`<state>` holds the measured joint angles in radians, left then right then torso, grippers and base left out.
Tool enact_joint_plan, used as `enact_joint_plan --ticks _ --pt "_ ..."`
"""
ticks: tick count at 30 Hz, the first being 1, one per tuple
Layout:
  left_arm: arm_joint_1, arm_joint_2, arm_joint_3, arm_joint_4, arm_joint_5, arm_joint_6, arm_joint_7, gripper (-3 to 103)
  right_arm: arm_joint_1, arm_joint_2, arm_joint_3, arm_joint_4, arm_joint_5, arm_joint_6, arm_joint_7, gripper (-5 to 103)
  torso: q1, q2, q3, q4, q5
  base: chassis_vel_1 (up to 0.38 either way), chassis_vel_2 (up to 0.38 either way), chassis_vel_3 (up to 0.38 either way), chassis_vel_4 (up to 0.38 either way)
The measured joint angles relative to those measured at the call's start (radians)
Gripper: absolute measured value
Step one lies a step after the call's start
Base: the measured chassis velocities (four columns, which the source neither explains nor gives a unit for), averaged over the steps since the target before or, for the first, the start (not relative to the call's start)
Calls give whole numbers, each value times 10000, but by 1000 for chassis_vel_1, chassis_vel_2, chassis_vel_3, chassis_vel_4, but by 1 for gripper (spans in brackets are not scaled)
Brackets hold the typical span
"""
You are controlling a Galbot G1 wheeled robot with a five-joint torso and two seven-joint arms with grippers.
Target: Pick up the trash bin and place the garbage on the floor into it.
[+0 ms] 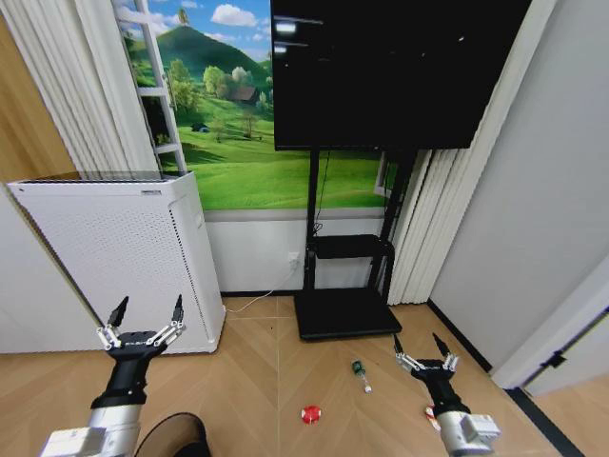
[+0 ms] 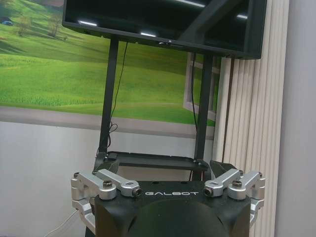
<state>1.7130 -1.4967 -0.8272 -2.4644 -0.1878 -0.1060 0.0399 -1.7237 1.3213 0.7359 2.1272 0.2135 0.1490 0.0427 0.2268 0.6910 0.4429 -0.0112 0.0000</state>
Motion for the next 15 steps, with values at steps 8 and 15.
enact_joint_plan --ticks 8,15 --pt "-38 19 18 47 13 -23 38 100 90 -38 -54 -88 70 203 300 100 11 -5 5 1 0 -103 88 108 -93" --pt "-30 43 -51 54 -85 -27 31 100 72 -23 -136 -110 74 168 228 100 -4 -14 -8 0 -1 4 -7 -5 8"
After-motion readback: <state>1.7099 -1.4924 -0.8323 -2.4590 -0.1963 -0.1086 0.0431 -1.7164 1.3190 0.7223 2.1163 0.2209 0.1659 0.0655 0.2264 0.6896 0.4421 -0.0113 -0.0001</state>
